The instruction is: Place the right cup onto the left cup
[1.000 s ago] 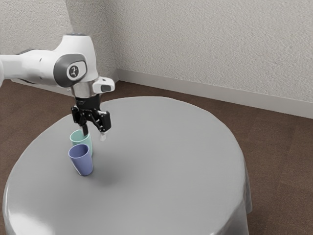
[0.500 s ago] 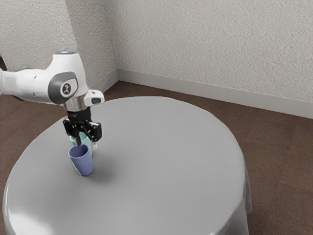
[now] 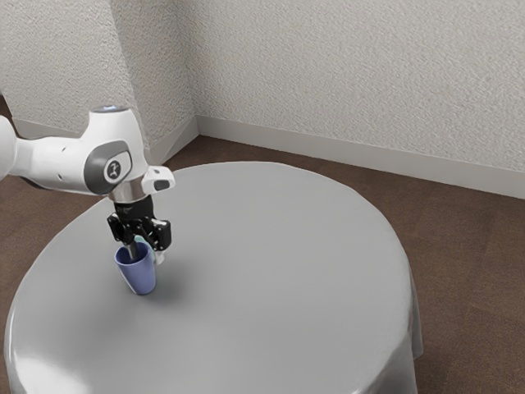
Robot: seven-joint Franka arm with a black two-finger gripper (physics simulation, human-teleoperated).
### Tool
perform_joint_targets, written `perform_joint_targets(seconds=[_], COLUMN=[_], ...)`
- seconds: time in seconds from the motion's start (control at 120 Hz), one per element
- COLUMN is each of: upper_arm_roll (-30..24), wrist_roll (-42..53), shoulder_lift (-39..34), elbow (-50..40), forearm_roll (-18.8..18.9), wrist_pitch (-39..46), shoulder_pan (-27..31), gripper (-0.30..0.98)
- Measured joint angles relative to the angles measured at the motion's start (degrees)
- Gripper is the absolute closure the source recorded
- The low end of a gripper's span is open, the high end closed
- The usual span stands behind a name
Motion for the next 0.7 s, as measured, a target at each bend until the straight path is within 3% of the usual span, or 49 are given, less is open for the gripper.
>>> perform_joint_targets(seconds=[0.192,0.517,0.7], upper_arm_roll=[0.28,1.08,1.09], wrist_roll=[-0.05,-0.11,-0.18], shoulder_lift=[1.03,1.69,1.7], elbow=[0.03,0.02,0.02], forearm_roll=[-0.01,-0.07,-0.06], wrist_pitch=[0.88,1.04,1.04], shoulder_pan=[0.18,0.13,0.0], gripper=[0.33,0.64,0.74])
